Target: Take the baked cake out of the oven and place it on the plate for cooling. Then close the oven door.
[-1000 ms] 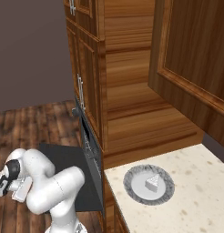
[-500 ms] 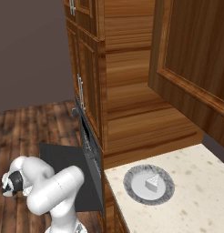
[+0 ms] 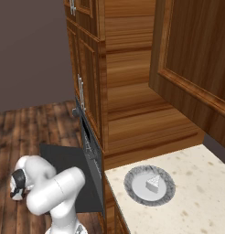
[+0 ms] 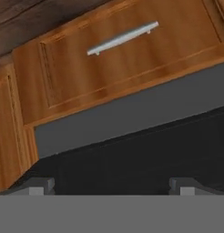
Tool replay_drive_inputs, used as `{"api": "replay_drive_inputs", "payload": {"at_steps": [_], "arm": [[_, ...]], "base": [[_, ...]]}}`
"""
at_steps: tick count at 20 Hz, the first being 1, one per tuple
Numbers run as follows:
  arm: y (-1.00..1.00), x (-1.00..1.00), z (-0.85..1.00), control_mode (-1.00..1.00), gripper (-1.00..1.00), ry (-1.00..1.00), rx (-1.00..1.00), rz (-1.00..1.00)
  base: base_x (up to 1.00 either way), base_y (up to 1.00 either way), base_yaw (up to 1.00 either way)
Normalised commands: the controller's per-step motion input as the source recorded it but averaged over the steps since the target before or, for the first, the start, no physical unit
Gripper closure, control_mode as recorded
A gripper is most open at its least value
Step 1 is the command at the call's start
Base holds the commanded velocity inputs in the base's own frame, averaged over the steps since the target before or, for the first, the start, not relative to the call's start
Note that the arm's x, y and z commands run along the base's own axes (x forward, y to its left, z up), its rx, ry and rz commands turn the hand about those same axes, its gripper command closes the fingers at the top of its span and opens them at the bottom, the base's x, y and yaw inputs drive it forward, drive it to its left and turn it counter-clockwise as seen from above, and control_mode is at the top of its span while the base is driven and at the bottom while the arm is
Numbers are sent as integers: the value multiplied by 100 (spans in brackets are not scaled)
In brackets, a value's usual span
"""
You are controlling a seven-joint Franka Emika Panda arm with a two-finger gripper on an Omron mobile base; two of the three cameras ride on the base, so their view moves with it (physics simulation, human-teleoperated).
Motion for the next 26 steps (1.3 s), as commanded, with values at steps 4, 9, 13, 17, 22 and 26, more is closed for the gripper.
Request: {"api": "replay_drive_inputs", "payload": {"at_steps": [4, 9, 13, 17, 22, 26], "arm": [[-78, 0, 66, -100, -100, -12, 0, 0], [-72, 0, 98, -100, -100, -8, 0, 0], [-81, 0, 100, -100, -100, -4, 0, 0], [-89, 9, 95, -100, -100, -3, 0, 0], [-99, 31, 66, -100, -100, -3, -1, 0], [-86, 48, 34, -100, -100, -1, -5, 0]], "base": [[0, 0, 0], [0, 0, 0], [0, 0, 0], [0, 0, 0], [0, 0, 0], [0, 0, 0]]}}
